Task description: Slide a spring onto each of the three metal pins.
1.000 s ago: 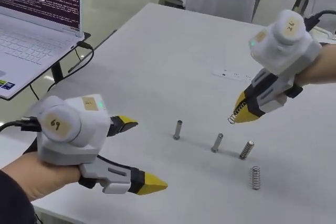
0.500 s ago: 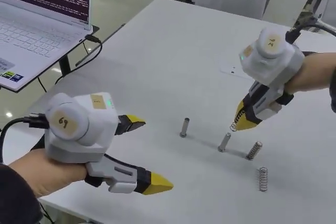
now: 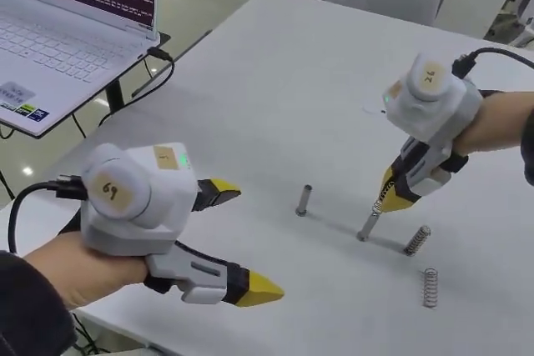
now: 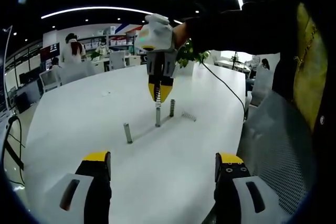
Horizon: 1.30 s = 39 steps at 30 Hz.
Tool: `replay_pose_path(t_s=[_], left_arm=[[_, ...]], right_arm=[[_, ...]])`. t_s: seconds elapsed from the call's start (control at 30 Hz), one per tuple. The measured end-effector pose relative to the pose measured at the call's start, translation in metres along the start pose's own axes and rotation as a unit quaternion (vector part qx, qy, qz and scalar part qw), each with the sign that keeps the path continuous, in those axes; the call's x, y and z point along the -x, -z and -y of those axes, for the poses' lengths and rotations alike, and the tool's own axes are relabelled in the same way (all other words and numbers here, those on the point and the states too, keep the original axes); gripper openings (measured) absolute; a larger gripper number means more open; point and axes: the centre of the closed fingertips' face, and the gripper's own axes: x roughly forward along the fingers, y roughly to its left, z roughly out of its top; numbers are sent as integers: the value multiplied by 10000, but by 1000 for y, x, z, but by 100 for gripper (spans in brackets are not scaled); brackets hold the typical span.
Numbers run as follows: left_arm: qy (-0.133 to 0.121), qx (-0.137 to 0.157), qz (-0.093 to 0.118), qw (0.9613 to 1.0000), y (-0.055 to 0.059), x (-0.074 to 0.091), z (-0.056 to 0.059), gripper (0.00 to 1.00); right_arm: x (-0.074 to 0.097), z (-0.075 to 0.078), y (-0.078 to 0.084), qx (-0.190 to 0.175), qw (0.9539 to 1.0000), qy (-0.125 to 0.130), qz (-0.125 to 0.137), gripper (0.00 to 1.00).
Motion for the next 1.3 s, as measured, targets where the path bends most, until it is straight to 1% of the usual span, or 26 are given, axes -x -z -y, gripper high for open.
replay_pose_path(t_s=[0.37,0.7,1.03,1.3], left_arm=[[25,13,-29,10000,2,-3,0,76],[20,48,-35,10000,4,-3,1,76],[10,64,-30,10000,6,-3,1,75],[19,65,-41,10000,6,-4,2,75]], right_arm=[[-6,2,4,-12,10000,-29,-26,8],[-11,1,6,2,9999,-73,-74,8],[-19,0,10,70,9998,-77,-193,8],[-31,0,13,126,9995,-5,-285,8]])
